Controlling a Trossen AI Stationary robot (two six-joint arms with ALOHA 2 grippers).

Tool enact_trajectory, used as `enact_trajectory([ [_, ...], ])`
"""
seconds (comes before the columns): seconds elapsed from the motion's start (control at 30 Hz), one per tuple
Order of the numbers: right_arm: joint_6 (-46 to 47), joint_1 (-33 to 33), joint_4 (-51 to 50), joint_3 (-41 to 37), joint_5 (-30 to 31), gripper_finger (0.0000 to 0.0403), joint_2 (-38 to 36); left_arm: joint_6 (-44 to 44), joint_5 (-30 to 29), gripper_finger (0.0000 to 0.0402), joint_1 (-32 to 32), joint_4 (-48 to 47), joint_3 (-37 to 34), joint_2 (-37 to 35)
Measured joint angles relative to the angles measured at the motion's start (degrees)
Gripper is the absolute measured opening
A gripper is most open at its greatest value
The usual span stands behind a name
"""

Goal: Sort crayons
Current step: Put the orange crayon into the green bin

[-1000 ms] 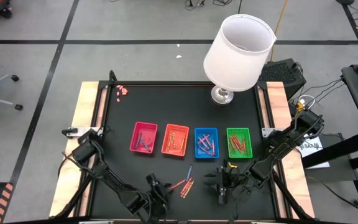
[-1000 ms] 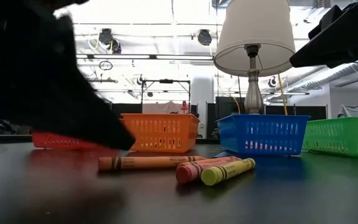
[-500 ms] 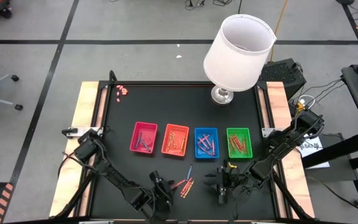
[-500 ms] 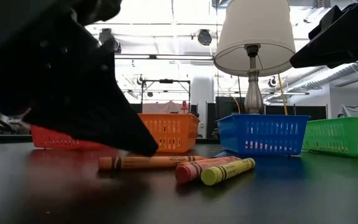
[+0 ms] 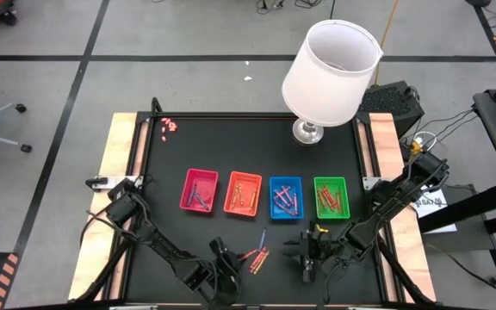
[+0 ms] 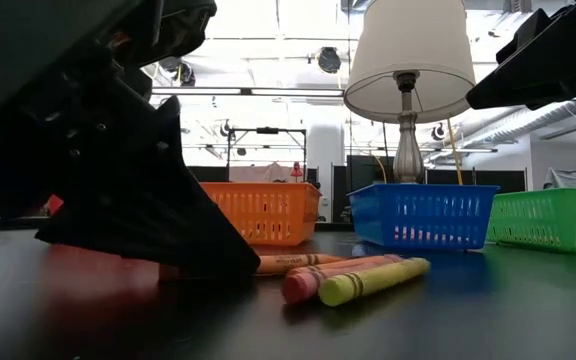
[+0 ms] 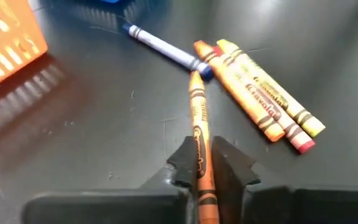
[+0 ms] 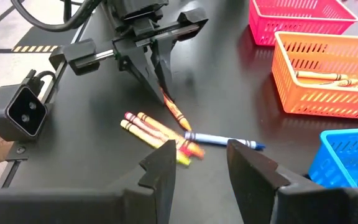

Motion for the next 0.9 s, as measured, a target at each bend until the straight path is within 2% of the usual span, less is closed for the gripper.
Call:
enact_trajectory([
  [0.13,-0.02,0.00,0.02,0.02,0.00,0.0130,0.00,0.67,0.10,0.0009,0.00,-0.17,0.02,0.00],
  [0.37,-0.44,0.00,0.00,0.00,0.00,0.0130,0.00,0.93,-0.06,0.0014,0.05,-0.54,-0.07,-0.59],
  [0.53,-1.52,0.00,0.05,0.01,0.00,0.0130,0.00,4.82,-1.78,0.0015,0.17,-1.37,-0.28,-2.80],
  [0.73,-2.97,0.00,0.07,0.02,-0.02,0.0130,0.00,14.33,-4.40,0.0015,0.27,-0.45,-0.26,-6.40],
  [0.9,-5.89,-0.02,0.26,0.02,0.00,0.0130,0.00,30.29,-5.89,0.0015,0.17,2.71,-0.15,-9.76],
])
